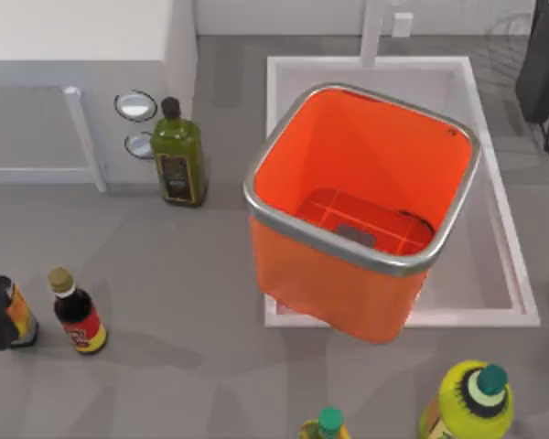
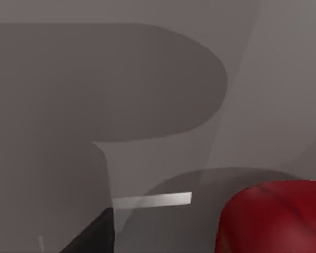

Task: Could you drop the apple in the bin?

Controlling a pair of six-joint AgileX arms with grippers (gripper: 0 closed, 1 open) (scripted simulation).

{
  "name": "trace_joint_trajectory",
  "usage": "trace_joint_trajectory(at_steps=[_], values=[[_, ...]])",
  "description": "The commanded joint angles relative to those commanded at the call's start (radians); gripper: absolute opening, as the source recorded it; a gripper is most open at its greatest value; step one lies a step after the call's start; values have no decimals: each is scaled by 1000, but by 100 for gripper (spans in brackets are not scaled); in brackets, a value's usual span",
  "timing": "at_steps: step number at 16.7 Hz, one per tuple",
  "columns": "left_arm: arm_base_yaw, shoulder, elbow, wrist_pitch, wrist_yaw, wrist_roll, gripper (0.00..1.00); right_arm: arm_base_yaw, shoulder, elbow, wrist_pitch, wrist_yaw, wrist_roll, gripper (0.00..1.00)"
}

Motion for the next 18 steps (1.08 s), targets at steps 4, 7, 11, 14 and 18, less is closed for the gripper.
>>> trace_joint_trajectory(at_steps=[4,7,11,14,18], values=[[0,0,0,0,0,0,100,0,6,-4,7,0,0,100],[0,0,0,0,0,0,100,0,6,-4,7,0,0,77],[0,0,0,0,0,0,100,0,6,-4,7,0,0,47],[0,0,0,0,0,0,100,0,6,-4,7,0,0,25],[0,0,0,0,0,0,100,0,6,-4,7,0,0,0]])
